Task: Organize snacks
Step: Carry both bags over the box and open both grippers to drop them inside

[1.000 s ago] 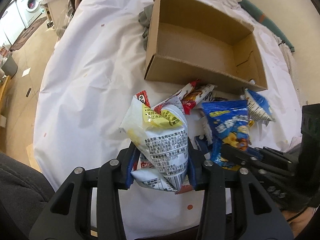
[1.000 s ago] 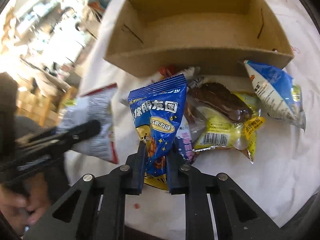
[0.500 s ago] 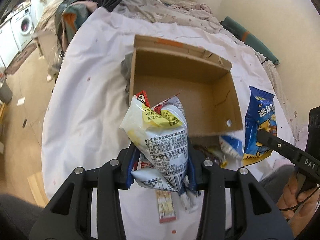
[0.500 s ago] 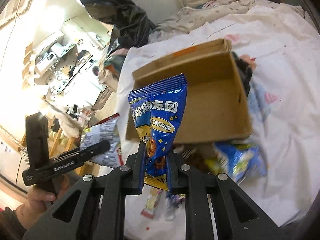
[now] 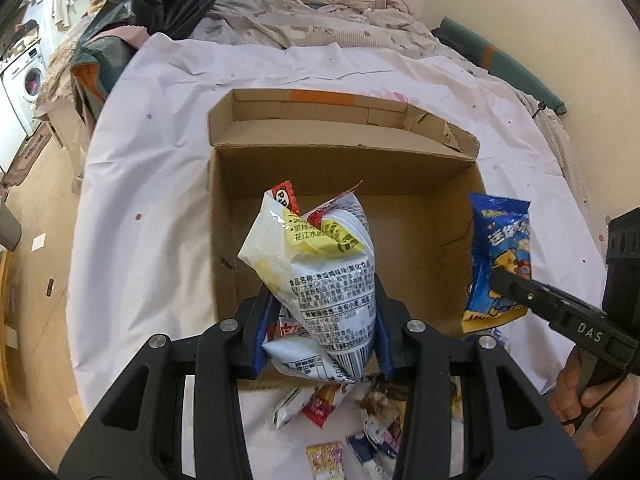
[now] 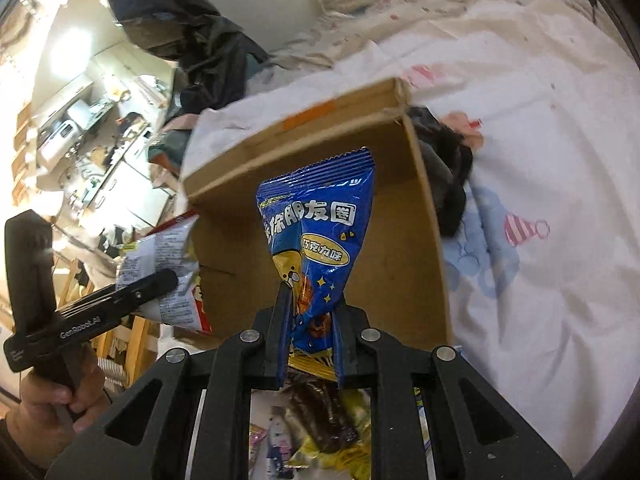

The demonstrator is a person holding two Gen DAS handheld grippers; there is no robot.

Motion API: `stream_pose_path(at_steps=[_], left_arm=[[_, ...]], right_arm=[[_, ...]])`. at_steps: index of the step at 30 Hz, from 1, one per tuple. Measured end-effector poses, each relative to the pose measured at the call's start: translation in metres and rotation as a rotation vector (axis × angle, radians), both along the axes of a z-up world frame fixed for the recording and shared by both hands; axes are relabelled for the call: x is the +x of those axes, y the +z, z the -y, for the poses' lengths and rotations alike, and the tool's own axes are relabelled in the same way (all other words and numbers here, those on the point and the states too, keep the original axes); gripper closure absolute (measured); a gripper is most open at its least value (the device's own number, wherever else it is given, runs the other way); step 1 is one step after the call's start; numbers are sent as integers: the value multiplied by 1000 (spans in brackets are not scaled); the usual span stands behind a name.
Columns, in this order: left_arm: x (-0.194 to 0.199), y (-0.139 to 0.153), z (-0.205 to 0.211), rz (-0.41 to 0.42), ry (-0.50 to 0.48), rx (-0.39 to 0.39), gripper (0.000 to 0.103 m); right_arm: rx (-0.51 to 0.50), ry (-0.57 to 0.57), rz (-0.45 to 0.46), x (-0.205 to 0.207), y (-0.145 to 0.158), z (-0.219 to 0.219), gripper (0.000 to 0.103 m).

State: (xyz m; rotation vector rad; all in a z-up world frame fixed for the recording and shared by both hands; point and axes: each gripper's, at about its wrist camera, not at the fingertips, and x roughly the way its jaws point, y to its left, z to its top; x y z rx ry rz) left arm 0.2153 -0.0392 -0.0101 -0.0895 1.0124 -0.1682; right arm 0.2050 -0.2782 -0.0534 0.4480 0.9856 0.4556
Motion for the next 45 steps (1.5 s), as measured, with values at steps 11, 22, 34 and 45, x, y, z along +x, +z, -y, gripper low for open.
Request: stream_pose_path(at_steps=[11, 22, 34, 45], left_arm=[[12, -34, 1, -25, -5, -31, 65], [16, -43, -5, -38, 39, 0, 64], [16, -44, -3, -38, 38, 3, 58], [7, -33, 1, 21, 21, 29, 19]], right_arm=[[-42, 6, -59, 14, -21, -4, 85], [-72, 3, -103, 19, -33, -7, 83], [-73, 11, -75, 18, -30, -8, 82], [-72, -34, -36, 17, -23, -4, 35]])
